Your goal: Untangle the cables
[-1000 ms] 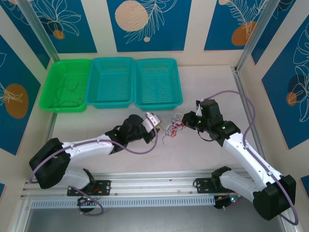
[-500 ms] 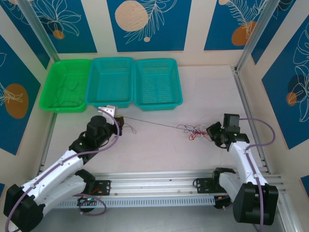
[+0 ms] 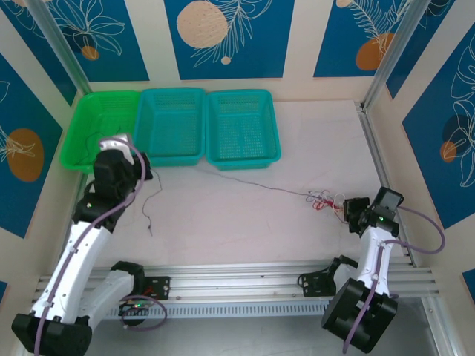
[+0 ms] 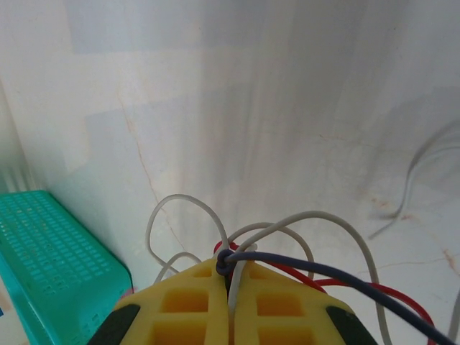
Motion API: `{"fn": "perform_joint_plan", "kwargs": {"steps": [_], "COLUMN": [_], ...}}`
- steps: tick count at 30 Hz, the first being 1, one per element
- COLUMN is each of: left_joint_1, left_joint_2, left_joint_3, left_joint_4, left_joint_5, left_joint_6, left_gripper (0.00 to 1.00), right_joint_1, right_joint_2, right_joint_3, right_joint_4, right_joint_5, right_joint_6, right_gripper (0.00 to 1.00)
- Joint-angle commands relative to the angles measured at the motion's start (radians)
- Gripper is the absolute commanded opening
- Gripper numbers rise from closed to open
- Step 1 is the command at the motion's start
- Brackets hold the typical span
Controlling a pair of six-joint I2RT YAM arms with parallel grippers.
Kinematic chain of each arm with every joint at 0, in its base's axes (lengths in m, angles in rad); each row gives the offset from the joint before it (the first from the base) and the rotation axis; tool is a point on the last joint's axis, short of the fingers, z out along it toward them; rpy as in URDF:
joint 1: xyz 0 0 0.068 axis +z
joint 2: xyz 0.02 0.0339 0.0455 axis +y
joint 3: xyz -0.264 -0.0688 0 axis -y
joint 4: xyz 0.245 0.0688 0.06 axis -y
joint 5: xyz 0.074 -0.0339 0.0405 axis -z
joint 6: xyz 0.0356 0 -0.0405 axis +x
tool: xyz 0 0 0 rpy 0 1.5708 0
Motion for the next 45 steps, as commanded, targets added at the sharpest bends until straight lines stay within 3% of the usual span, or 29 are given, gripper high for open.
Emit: {"fn": "perform_joint_plan", "kwargs": {"steps": [1, 5, 14, 23, 29, 37, 45], "left_joint_1": [0.04, 0.108, 0.265, 0.437, 0.499, 0.55, 0.558], "left_joint_2": [0.041, 0.136, 0.436, 0.713, 0.919, 1.042, 1.085], "left_joint_3": [0.156, 0.374, 0.873, 1.215, 1.458, 1.427, 1.262], "left_joint_4": [-0.106, -0.151, -0.202, -0.236, -0.305, -0.24, -0.194], "left_joint_5": [0.009, 0.006, 0.123, 0.149, 0.134, 0.272, 0.187], "left_joint_6": [0.053, 0.115, 0.162, 0.179, 0.231, 0.179, 0.21], "left_gripper": [0.0, 0.0, 0.0, 0.0, 0.0, 0.0, 0.0], "right_joint_1": [-0.012, -0.021, -0.027, -0.017, -0.017, -0.022, -0.026], "right_joint_2": [0.023, 0.082, 0.23, 0.199, 0.127, 0.053, 0.036], "right_joint_3": [0.024, 0.038, 0.08, 0.141, 0.151, 0.14, 0.146], "right_joint_4": [-0.036, -0.01, 0.077, 0.018, -0.051, -0.096, -0.121], "right_joint_5": [0.012, 0.086, 0.021, -0.037, -0.039, -0.044, -0.062], "right_joint_6": [0.002, -0.01, -0.014, -0.055, -0.087, -0.098, -0.113], "right_gripper": [0.0, 0.0, 0.0, 0.0, 0.0, 0.0, 0.0]}}
